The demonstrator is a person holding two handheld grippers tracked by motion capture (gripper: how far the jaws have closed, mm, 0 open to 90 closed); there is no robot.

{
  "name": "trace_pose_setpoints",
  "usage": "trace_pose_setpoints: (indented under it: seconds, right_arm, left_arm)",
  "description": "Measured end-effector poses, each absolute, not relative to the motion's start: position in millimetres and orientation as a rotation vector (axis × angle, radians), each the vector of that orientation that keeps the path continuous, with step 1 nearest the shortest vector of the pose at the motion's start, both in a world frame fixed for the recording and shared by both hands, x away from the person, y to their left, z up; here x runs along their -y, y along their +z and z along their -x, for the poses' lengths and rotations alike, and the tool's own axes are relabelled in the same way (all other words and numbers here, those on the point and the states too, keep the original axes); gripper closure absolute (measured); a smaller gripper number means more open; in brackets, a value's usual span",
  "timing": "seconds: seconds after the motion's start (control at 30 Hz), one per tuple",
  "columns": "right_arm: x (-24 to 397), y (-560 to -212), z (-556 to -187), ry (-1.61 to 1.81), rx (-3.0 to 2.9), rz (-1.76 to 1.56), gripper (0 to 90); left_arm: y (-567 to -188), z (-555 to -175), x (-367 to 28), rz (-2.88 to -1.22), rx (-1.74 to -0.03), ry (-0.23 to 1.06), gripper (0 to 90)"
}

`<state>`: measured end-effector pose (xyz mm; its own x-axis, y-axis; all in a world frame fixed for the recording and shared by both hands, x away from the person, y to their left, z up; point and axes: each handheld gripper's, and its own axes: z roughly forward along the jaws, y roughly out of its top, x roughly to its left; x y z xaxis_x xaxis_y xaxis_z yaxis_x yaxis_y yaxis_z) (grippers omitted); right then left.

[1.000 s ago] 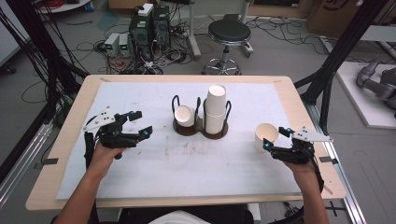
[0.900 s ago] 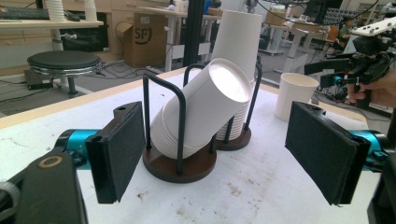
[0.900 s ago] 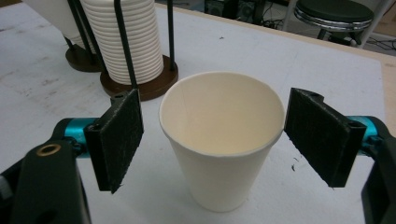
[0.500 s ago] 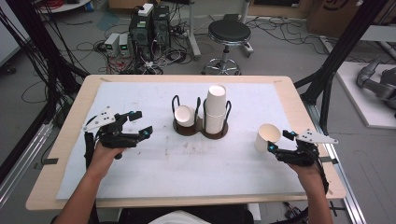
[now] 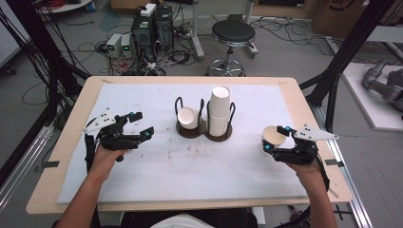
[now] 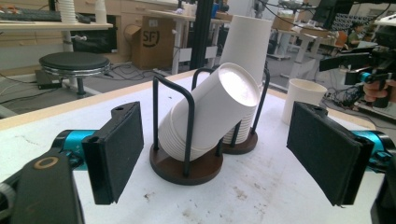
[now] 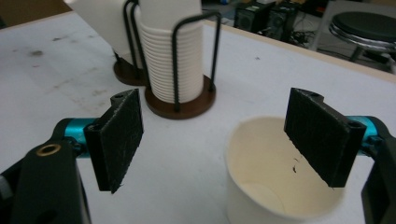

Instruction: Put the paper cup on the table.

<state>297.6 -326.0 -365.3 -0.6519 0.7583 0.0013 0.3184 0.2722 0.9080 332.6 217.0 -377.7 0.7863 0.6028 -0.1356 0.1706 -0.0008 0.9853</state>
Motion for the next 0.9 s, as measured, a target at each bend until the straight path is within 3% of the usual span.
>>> trace_pose_setpoints:
  seconds: [0.33, 0.9]
  right_arm:
    - [303, -347, -297, 1.422, -2.128, -0.874, 20.2]
    - [294, -352, -305, 1.428, -2.144, -0.87, 20.2]
  left_arm:
    - [-373, -325, -221, -1.56, -0.631, 0.385, 18.6]
    - [-375, -320, -228, -1.561, -0.646, 0.391, 18.6]
